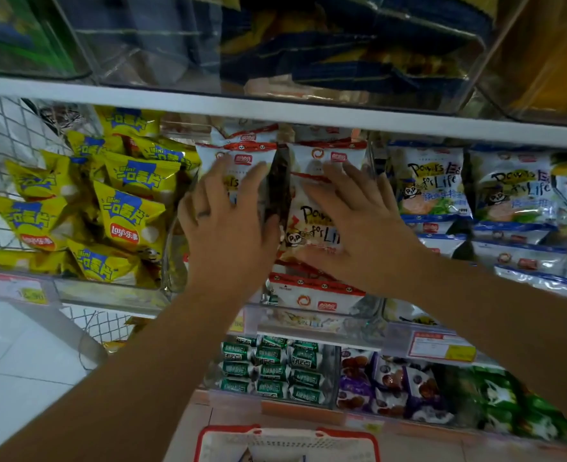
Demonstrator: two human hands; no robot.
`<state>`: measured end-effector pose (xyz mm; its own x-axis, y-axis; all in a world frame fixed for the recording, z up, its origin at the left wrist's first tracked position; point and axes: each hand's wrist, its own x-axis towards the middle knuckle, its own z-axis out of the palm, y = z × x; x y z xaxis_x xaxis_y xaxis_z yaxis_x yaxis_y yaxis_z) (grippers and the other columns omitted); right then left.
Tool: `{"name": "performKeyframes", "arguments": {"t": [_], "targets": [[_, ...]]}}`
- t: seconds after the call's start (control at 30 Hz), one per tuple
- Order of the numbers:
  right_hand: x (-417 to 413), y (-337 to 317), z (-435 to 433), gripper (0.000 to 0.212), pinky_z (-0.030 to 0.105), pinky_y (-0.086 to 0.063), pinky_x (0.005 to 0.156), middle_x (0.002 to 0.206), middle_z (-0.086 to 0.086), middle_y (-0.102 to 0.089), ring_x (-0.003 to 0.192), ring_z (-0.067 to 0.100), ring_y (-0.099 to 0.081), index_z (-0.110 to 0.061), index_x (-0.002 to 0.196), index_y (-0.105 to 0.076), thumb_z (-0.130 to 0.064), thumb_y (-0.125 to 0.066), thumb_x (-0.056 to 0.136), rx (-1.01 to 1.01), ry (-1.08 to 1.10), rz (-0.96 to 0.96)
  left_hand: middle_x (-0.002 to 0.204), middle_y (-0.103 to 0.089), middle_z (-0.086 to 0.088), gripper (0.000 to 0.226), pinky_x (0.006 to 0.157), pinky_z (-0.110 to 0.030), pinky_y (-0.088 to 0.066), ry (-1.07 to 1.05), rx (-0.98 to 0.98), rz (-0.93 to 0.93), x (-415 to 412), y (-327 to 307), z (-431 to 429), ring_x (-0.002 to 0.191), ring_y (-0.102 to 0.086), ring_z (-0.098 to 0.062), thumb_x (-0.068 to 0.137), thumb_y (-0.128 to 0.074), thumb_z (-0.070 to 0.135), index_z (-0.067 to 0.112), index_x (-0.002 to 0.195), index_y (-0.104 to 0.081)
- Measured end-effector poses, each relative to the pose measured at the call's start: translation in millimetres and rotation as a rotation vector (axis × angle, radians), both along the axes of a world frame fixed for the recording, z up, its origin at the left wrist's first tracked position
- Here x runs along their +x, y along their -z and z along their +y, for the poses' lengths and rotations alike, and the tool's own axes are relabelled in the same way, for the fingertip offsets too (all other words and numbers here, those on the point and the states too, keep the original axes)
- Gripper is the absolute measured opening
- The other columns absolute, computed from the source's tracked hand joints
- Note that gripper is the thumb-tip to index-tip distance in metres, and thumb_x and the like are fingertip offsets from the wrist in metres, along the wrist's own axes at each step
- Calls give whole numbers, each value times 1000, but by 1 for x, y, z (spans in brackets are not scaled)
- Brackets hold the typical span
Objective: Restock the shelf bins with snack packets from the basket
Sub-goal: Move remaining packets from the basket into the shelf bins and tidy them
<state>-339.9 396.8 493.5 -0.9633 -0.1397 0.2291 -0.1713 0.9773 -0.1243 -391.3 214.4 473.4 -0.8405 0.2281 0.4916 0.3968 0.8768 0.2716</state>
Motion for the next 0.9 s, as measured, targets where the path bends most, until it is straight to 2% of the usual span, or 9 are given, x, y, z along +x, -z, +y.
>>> {"name": "performKeyframes", "arguments": {"t": [0.1,0.17,0.27,0.4,0.47,0.63,0.77,0.9], "targets": [[-2,2,-6,105,67,-7,115,163,0,-4,150,26,1,-37,154,-10,-80,-53,69,82,5,-64,159,-7,-14,79,110,-61,-29,-46,-80,-144,-27,0,-1,145,-14,-44,85,-56,55,32,152,-21],[-8,-1,-7,106,67,-9,114,163,-3,-2,150,24,1,-39,153,-8,-76,-61,69,75,17,-92,160,1,-13,84,112,-59,-28,-34,-110,-193,-38,1,2,146,-9,-44,85,-61,52,35,153,-15],[-14,-7,-5,103,66,-6,115,162,-5,-6,148,23,-5,-42,152,-13,-69,-68,69,49,8,-102,159,-3,-13,82,107,-58,-34,-14,-87,-176,-43,-6,2,141,-17,-45,84,-64,43,34,152,-20],[-18,-17,-1,92,65,-8,116,159,-6,-19,146,24,-13,-42,150,-25,-58,-73,73,12,-23,-116,155,-19,-14,71,101,-57,-41,6,73,-83,-33,-20,-12,131,-32,-45,81,-62,40,32,147,-35],[-17,-21,0,88,63,-8,116,158,-6,-21,146,25,-15,-41,150,-27,-55,-73,76,-6,-22,-133,152,-24,-15,68,101,-56,-40,19,104,-31,-14,-15,-20,132,-33,-44,81,-56,41,31,145,-39],[-16,-26,0,83,61,-8,117,160,-9,-17,146,24,-14,-43,150,-23,-52,-69,81,-10,-12,-163,152,-27,-15,65,95,-57,-43,9,1,-57,20,14,-19,131,-34,-46,83,-41,46,28,145,-40],[-16,-21,-9,102,67,0,115,162,-8,-7,148,20,-5,-41,152,-16,-65,-70,70,57,-16,-195,156,-21,-11,63,97,-56,-41,-31,43,-64,6,5,-7,135,-27,-42,88,-52,42,33,148,-32],[-19,-24,-10,97,63,-8,116,160,-3,-18,146,28,-16,-37,152,-24,-56,-75,71,80,-19,-130,156,-20,-10,60,97,-57,-42,-64,-18,-81,7,1,-8,136,-28,-42,88,-55,44,36,145,-36]]}}
